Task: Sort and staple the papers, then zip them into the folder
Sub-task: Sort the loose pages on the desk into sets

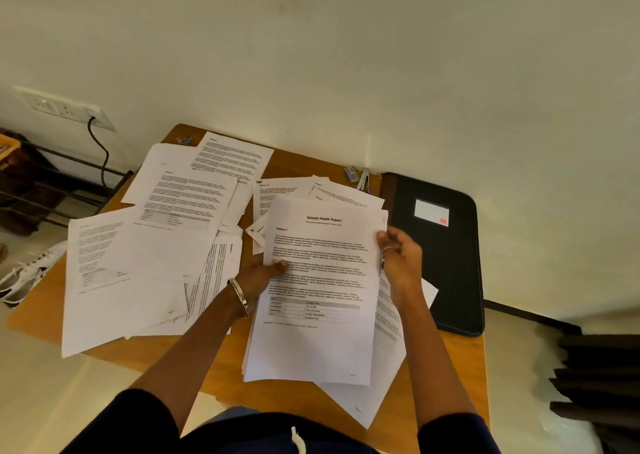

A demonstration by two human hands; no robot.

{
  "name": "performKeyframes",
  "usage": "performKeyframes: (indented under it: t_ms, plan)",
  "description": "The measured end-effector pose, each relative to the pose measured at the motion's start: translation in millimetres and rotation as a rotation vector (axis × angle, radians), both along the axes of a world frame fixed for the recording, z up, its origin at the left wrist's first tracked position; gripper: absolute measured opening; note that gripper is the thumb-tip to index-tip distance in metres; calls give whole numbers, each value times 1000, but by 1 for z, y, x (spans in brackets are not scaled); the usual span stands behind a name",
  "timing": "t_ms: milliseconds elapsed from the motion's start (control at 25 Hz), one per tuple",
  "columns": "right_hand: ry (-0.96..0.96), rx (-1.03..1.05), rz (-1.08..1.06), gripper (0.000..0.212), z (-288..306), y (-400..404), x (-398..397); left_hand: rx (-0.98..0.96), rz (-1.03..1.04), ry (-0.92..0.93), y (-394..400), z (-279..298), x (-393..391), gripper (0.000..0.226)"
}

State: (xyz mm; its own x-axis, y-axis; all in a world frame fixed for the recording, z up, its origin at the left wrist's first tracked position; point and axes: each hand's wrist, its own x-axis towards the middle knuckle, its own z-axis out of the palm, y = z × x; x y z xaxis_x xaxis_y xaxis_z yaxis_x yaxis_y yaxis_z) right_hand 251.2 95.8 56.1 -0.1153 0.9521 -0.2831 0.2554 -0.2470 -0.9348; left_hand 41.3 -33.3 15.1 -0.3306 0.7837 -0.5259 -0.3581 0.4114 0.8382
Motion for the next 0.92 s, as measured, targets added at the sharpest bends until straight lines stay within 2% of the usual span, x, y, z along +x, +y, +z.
performKeyframes:
  t_ms: [160, 360, 640, 840, 920]
  plan:
    - [41, 56, -137, 18, 6, 5, -8, 11, -40, -40, -9, -1, 6, 36]
    - [151, -74, -202, 22, -2, -1, -17, -25, -29, 42, -12, 5, 12, 19]
    - [19, -59, -207, 28, -11, -1, -32, -59, -45, 103, -10, -1, 11, 19]
    - [-2, 37, -199, 25, -10, 0, -41, -42, -66, 146, -10, -3, 2, 29]
    - [62, 18, -220, 22, -7, 1, -48, -22, -54, 150, -8, -1, -6, 35]
